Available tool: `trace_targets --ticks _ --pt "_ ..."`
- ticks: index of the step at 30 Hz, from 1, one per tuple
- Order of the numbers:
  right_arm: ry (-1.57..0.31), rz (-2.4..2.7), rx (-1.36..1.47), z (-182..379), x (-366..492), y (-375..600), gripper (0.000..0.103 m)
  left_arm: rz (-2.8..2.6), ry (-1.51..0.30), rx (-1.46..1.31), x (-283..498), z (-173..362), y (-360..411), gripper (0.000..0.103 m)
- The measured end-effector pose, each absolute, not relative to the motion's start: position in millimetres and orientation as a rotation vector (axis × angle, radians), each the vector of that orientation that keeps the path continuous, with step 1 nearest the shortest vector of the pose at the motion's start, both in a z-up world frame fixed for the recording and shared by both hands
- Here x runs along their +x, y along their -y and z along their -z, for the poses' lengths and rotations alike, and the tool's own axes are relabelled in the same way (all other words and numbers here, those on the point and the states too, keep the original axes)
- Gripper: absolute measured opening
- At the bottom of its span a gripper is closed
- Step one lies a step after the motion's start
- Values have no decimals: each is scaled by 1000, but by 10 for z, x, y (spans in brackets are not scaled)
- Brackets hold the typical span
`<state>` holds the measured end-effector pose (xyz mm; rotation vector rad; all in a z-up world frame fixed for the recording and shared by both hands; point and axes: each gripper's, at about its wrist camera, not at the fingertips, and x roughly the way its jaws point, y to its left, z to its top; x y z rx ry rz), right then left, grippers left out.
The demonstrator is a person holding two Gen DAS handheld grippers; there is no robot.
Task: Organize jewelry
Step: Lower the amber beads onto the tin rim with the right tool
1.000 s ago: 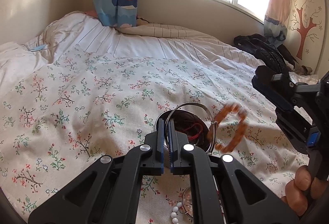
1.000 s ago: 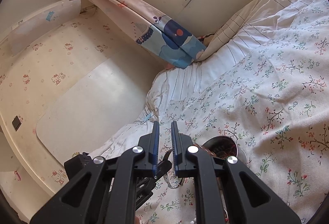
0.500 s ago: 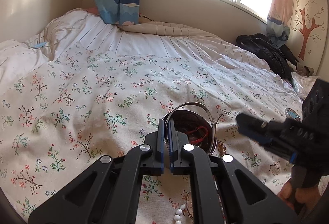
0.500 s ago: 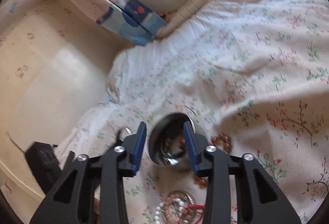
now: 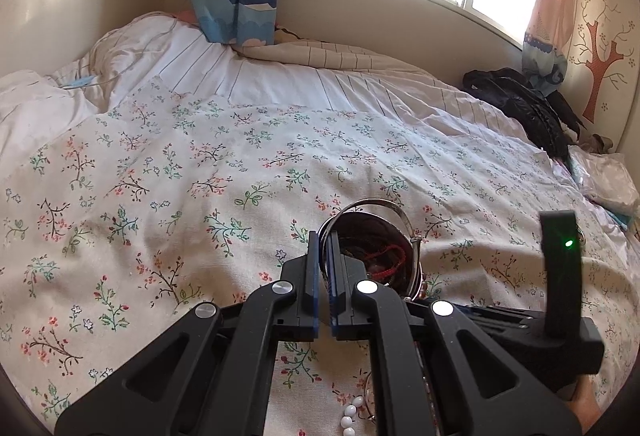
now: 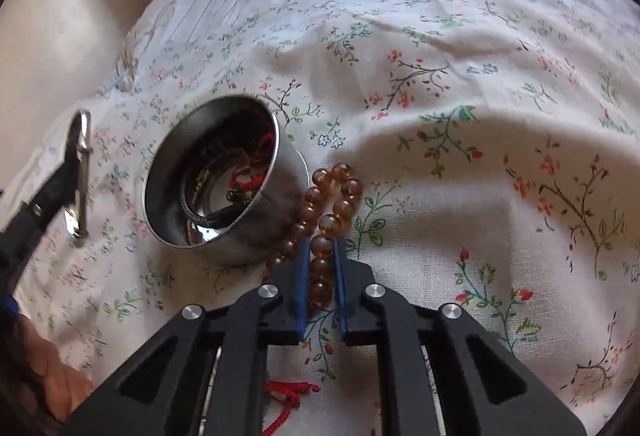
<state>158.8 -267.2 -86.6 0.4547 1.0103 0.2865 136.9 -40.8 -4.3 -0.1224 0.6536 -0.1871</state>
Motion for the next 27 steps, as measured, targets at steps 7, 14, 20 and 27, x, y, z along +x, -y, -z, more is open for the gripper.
trace_targets --ticks 7,14,20,27 --pt "-732 -453 810 533 1381 3145 12 193 -657 -111 1380 59 438 4" --pt "-568 -568 816 169 1404 3039 12 194 -664 -100 1418 82 484 4" --pt "-558 -608 829 168 1504 2940 12 202 -669 -87 1480 107 563 4" --pt "-568 -640 832 203 1693 2837 12 220 -700 -84 1650 186 661 4"
